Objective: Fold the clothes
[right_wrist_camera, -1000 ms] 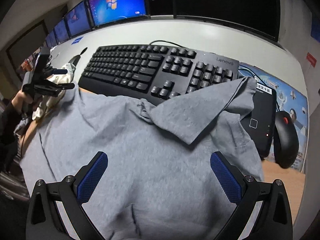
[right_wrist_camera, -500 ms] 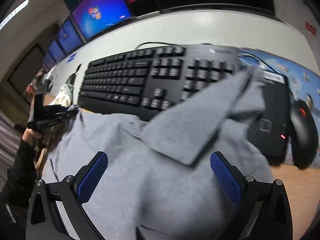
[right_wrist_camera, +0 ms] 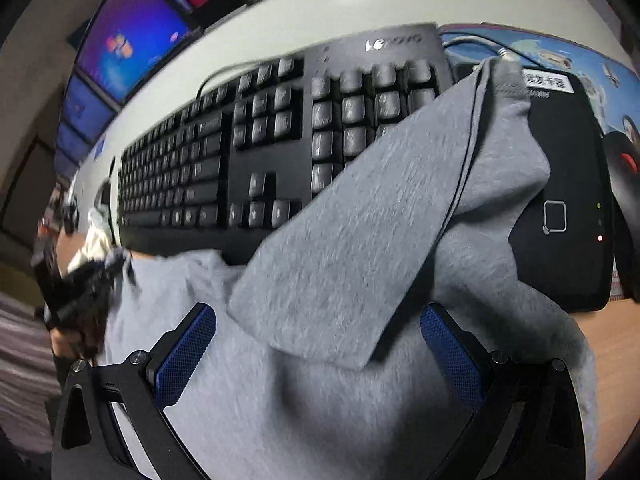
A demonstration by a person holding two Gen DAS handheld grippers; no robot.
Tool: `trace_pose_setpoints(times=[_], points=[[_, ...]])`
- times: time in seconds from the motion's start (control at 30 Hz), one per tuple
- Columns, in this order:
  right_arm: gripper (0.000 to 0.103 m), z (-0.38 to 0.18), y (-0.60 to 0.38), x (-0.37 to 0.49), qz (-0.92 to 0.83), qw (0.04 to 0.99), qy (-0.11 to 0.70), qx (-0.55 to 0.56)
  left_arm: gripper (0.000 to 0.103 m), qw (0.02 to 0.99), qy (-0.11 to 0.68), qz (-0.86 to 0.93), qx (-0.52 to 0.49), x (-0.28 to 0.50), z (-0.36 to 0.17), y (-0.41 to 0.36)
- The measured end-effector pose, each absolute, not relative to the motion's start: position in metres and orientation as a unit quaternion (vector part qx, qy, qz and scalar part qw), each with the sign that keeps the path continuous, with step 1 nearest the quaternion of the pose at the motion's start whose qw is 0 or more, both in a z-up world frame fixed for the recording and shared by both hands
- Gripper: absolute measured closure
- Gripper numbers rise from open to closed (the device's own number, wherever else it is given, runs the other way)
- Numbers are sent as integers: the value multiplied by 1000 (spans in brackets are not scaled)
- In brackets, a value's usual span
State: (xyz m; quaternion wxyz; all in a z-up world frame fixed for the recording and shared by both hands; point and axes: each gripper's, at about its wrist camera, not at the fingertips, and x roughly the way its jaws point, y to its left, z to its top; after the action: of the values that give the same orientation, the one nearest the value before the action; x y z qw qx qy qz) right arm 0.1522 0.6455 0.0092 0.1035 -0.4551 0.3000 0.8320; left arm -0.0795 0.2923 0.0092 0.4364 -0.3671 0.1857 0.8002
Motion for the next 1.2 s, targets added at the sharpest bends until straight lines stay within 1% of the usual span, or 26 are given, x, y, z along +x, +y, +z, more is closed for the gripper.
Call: trace_pose_setpoints(times=[0.03,0.07,0.13,0.17,0.23,0.3,0.37,0.43,0.47,0.67,0.8,1.0,1.1,1.2], points=[[1,10,647,151,833,109,302,-451,78,437,176,801,-371,-81,8,292],[4,10,646,149,835,115,298,-449,78,437,174,801,-371,-81,7,292],[58,11,644,145,835,124,292,-450,78,437,179,802,-367,-82,6,292],[64,11,643,143,835,126,290,-451,78,436,178,802,-368,-82,5,292],[84,11,639,140,836,121,288,-451,78,437,172,801,-371,-84,5,292],[85,14,633,142,842,118,283,-444,77,438,159,801,-377,-87,5,292],[86,21,627,145,852,126,268,-432,82,445,157,796,-378,-87,6,292],[87,33,623,153,861,132,259,-416,82,452,153,794,-376,-86,7,291],[87,39,621,156,865,133,257,-410,87,455,150,794,-375,-85,8,291],[87,78,600,185,890,123,232,-373,89,496,110,790,-343,-71,37,283],[87,102,575,212,904,109,214,-355,89,500,157,795,-306,-30,60,278],[87,116,520,272,917,90,195,-337,89,507,175,795,-283,37,90,238],[87,110,493,314,919,91,191,-333,89,505,179,792,-293,74,88,207],[87,94,471,354,915,91,203,-337,89,495,183,792,-308,104,70,175]])
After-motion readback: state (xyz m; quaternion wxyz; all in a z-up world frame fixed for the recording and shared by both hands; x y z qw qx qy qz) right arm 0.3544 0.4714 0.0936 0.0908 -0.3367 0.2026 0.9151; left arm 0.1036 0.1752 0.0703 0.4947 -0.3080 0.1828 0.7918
